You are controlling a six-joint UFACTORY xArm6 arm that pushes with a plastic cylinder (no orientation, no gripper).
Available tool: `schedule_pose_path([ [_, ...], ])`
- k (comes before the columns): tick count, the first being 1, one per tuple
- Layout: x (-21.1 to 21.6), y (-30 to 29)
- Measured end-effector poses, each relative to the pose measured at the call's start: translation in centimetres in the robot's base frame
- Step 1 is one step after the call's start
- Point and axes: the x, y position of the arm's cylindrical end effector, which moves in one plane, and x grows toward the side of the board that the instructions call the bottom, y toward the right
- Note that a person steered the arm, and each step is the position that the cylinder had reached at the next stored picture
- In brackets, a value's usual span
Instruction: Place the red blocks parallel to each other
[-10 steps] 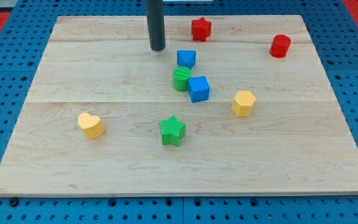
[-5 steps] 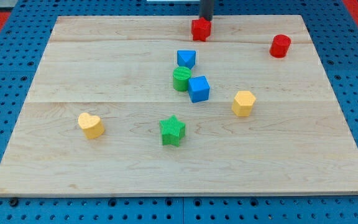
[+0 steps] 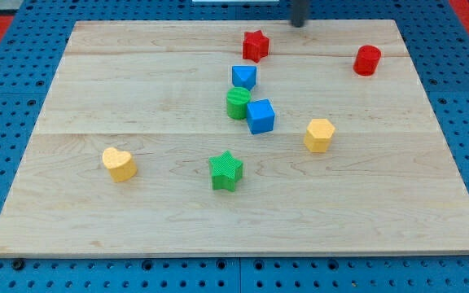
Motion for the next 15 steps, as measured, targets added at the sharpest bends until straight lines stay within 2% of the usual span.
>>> schedule_pose_path([
  [1, 1.7, 9.2],
  [2, 11.5, 9.6],
  [3, 14.8, 3.4],
  [4, 11.9, 0.9],
  [6, 17.4, 3.2],
  [8, 11.4, 5.3],
  [9, 10.1, 6.8],
  [10, 10.8, 13.3],
  [12, 5.0, 11.0],
  [13, 5.1, 5.5],
  [14, 5.2, 8.5],
  [15, 8.6, 13.3],
])
